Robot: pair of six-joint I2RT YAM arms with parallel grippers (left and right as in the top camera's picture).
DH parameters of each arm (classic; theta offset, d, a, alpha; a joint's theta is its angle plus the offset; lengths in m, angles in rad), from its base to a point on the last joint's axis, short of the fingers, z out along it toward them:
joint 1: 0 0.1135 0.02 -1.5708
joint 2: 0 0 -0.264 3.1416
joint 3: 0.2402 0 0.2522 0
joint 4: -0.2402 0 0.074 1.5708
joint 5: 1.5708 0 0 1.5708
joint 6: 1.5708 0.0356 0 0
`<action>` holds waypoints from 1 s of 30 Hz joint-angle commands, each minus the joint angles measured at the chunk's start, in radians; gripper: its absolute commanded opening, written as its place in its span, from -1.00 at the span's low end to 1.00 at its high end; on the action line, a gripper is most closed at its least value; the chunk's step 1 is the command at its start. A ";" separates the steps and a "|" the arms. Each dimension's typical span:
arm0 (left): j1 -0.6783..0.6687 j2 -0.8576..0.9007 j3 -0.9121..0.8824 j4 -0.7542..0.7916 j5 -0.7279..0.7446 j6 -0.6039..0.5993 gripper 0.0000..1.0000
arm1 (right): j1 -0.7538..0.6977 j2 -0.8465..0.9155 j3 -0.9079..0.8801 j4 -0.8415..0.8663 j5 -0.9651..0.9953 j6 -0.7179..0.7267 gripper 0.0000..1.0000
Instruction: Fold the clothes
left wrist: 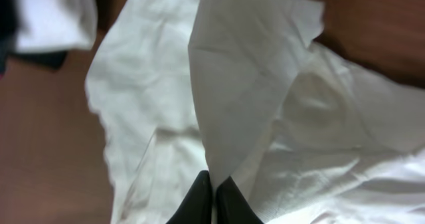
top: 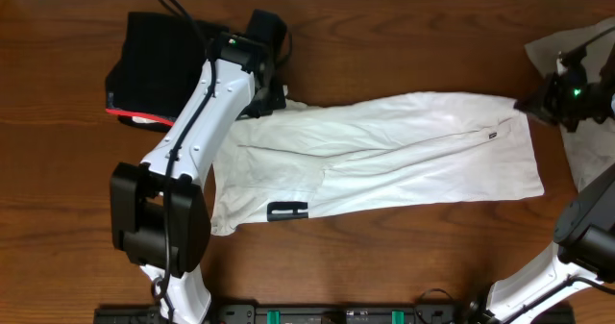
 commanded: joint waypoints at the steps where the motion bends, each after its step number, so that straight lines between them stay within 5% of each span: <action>1: 0.005 -0.040 0.012 -0.063 -0.016 -0.058 -0.88 | -0.011 -0.024 -0.004 -0.056 0.140 -0.007 -0.98; 12: 0.005 -0.043 -0.006 -0.227 -0.015 -0.245 -0.88 | -0.011 -0.024 -0.014 -0.155 0.504 0.198 -0.97; 30: 0.003 -0.043 -0.201 -0.268 -0.004 -0.317 -0.88 | -0.011 -0.022 -0.182 -0.048 0.577 0.237 -0.97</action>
